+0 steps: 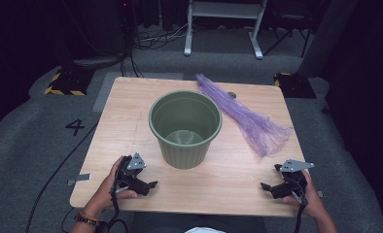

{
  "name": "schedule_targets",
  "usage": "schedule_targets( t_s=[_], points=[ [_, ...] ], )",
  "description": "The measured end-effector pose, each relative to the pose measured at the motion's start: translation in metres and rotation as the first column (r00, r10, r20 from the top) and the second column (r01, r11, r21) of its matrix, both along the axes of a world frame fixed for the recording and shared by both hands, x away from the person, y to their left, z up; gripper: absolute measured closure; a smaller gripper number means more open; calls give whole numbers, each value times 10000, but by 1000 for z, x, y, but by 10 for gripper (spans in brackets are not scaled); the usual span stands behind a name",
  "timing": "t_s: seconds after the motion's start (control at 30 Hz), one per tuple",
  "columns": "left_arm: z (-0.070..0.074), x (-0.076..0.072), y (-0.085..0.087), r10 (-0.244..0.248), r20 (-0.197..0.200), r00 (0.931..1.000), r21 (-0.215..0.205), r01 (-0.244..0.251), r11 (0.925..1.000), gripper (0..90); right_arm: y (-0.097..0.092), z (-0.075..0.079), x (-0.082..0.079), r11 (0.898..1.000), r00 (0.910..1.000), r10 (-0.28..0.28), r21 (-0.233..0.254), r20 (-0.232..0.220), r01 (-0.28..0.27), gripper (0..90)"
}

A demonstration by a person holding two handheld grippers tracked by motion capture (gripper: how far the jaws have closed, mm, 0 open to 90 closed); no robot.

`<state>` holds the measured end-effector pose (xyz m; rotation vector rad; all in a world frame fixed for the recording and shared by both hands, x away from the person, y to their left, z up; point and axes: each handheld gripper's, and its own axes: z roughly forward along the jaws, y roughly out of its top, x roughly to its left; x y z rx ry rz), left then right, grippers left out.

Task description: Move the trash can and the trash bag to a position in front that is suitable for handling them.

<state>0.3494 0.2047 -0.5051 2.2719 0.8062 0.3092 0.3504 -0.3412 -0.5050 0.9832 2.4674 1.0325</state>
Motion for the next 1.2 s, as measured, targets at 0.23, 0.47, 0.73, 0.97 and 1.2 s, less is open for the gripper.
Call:
schedule_targets(
  t_s=[0.23,0.47,0.73,0.97,1.2],
  points=[
    [0,0,0,-1,-20,10000,-21,1,10000,0,-3,1,-2,9995,9998,53,307,193,-59,169],
    [0,0,0,-13,-23,10000,-26,13,10000,0,-4,4,-2,9991,9990,-38,430,447,19,168],
    [0,1,0,-35,-21,10000,-30,35,10000,1,-3,22,7,9982,9904,-97,602,1381,14,331],
    [0,2,0,-3,14,10000,-1,3,10000,4,-2,46,32,9955,9600,-945,315,2637,893,535],
    [0,2,0,-2,11,10000,8,2,10000,4,-6,42,73,9744,9476,-2248,579,2268,2173,458]
  ],
)
